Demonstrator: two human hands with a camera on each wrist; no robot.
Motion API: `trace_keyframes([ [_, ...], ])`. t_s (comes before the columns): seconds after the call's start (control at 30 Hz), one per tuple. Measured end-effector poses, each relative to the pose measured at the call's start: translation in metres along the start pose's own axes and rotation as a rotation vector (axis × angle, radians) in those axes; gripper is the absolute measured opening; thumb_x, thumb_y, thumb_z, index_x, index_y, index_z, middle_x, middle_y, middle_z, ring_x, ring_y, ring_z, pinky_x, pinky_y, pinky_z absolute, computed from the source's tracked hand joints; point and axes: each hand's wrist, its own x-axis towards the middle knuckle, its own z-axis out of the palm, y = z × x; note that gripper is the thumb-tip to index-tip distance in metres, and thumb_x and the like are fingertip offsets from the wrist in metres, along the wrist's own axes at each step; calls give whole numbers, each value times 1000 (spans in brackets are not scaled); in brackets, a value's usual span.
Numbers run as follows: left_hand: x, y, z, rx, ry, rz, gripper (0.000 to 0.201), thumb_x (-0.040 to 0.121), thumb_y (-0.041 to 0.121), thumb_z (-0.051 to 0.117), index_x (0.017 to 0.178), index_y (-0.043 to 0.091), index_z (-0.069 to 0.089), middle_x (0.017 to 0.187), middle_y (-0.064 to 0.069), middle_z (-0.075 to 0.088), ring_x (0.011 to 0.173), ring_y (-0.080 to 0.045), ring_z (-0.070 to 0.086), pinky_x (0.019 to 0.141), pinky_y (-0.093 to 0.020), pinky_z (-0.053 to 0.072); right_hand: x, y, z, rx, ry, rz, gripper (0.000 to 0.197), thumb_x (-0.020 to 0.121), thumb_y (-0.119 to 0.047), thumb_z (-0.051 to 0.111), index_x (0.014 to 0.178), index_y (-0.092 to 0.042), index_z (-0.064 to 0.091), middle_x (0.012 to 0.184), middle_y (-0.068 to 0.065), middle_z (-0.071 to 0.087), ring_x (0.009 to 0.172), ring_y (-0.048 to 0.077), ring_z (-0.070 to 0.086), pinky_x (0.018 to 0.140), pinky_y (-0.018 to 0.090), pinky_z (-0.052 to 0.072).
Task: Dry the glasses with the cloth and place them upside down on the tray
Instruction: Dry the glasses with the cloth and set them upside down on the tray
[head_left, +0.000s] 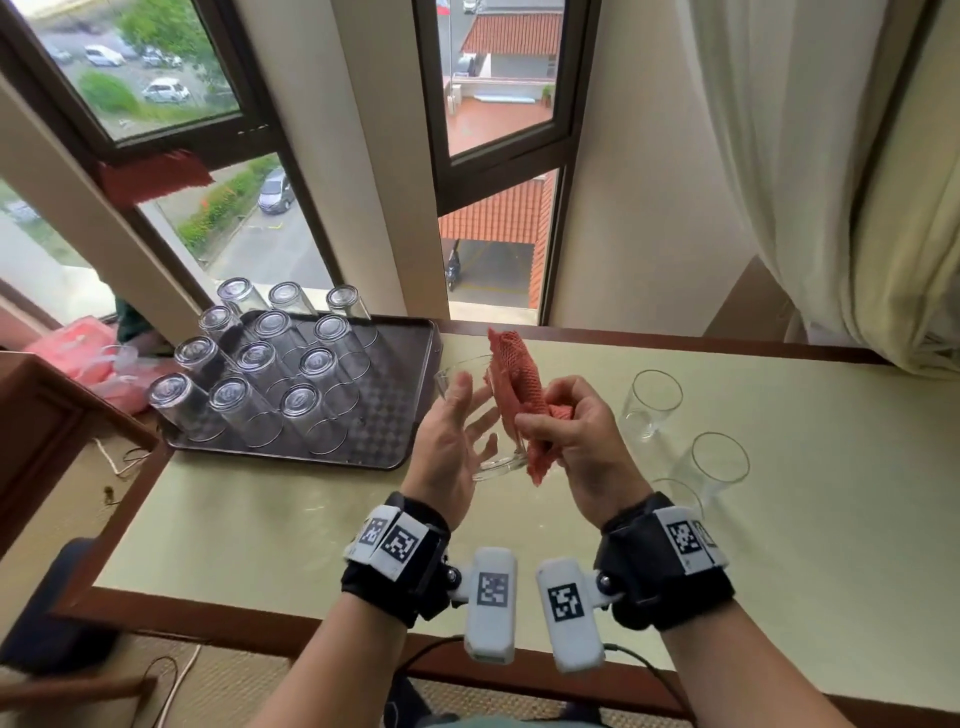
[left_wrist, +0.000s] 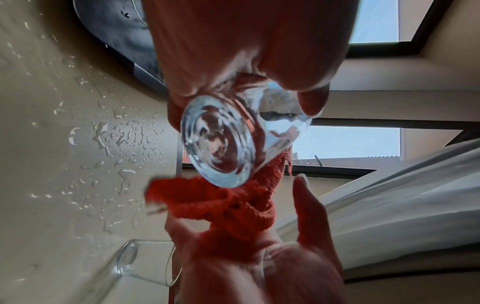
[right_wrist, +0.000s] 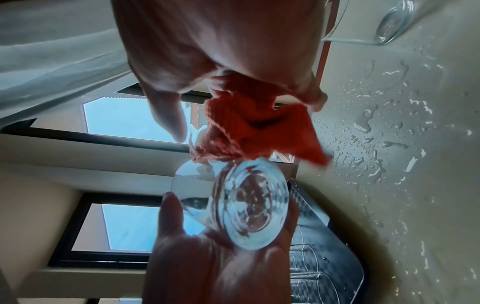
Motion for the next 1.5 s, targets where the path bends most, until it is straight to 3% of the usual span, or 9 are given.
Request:
trace_keyframes([
  [0.2, -4, 4, -9, 55, 3, 31, 49, 84, 56, 48, 120, 25, 61, 126, 1, 68, 117, -20, 61, 93, -41, 42, 1, -1, 3, -60, -31, 46, 42, 85, -18, 74, 123, -18, 56, 103, 10, 74, 83, 22, 66, 68, 33, 48],
  [0.47, -4, -3, -7, 111, 11, 9, 30, 99, 47, 46, 114, 25, 61, 114, 7, 68, 110, -16, 61, 92, -39, 41, 3, 2, 9, -35, -68, 55, 25, 91, 0, 64, 112, -6, 54, 90, 9, 66, 67, 21, 67, 58, 35, 56],
  [0.7, 5, -12, -11, 50, 19, 34, 88, 59, 74, 76, 127, 21, 54, 124, 5, 65, 122, -20, 55, 88, -37, 37, -8, -5, 24, -112, -178, -18, 30, 107, -31, 34, 90, -11, 48, 90, 8, 56, 79, 19, 53, 60, 30, 46],
  [0.83, 6, -10, -8, 28, -27, 46, 55, 82, 50, 61, 126, 19, 52, 110, 10, 67, 105, -9, 59, 92, -35, 35, -4, 4, 25, -118, -128, -11, 15, 107, -24, 40, 111, -12, 46, 100, 9, 57, 86, 25, 57, 66, 31, 51],
  [0.97, 10, -8, -10, 17, -38, 43, 81, 88, 41, 67, 151, 8, 29, 126, -6, 66, 115, -15, 60, 93, -32, 44, 0, 6, 25, -135, -204, -82, 35, 108, -20, 37, 141, -33, 39, 128, -1, 61, 100, 15, 69, 71, 26, 58],
  [1.1, 13, -12, -15, -20, -47, 13, 91, 83, 25, 76, 152, 14, 17, 143, -15, 53, 118, -18, 64, 80, -26, 57, 0, 2, 24, -158, -268, -83, 39, 109, -23, 31, 137, -48, 41, 132, -10, 61, 111, 13, 68, 80, 31, 59],
  [1.23, 9, -11, -20, 51, -108, 20, 73, 86, 33, 71, 145, 7, 36, 139, -12, 57, 120, -19, 62, 81, -23, 56, 0, 4, 25, -144, -268, -41, 38, 109, -26, 31, 142, -43, 40, 135, -8, 59, 119, 17, 63, 98, 43, 54],
  [1.37, 2, -7, -21, 63, -176, 51, 71, 80, 52, 65, 134, 6, 54, 118, -9, 66, 111, -23, 64, 88, -35, 55, -2, 6, 29, -105, -260, -41, 40, 109, -28, 29, 147, -30, 41, 136, 0, 59, 116, 19, 64, 91, 37, 57],
  [1.5, -2, -4, -24, 29, -291, 20, 72, 85, 59, 53, 142, 14, 50, 119, -17, 66, 92, -30, 69, 70, -40, 59, -3, 3, 26, 122, -236, 36, 42, 109, -34, 26, 138, -23, 53, 127, 6, 69, 117, 26, 65, 99, 45, 53],
])
